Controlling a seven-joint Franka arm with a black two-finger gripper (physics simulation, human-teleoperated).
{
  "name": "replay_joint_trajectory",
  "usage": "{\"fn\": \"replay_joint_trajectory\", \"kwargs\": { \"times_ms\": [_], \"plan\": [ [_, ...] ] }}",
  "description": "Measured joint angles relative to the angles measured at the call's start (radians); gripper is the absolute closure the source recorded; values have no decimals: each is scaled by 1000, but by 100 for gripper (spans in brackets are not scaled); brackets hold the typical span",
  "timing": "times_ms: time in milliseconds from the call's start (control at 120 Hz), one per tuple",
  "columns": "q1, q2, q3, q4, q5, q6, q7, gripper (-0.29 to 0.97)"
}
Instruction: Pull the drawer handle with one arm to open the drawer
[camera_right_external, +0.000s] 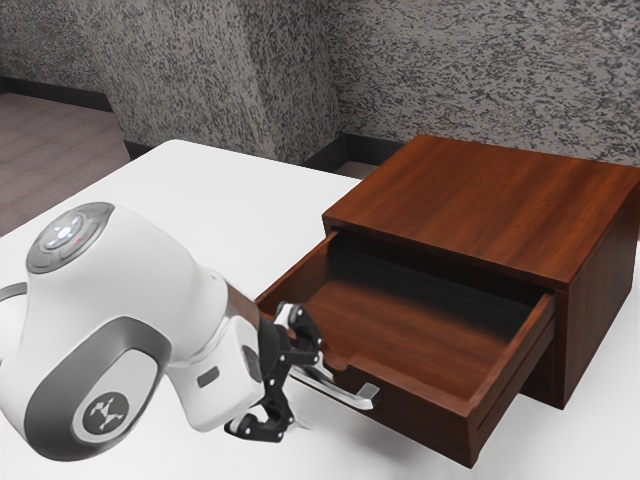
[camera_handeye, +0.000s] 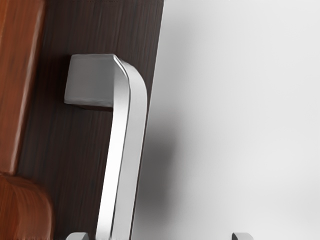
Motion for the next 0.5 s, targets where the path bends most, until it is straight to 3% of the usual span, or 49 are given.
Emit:
{"fn": "replay_joint_trajectory", "kwargs": {
  "times_ms": [150, 317, 367, 500],
  "plan": [
    [0, -22, 1, 1, -2, -1, 1, 31],
    [0, -50, 25, 83, 2, -37, -14, 15],
    [0, -37, 28, 160, 44, -80, -50, 12],
    [9, 106, 4, 517, 235, -325, -240, 6]
  ]
}}
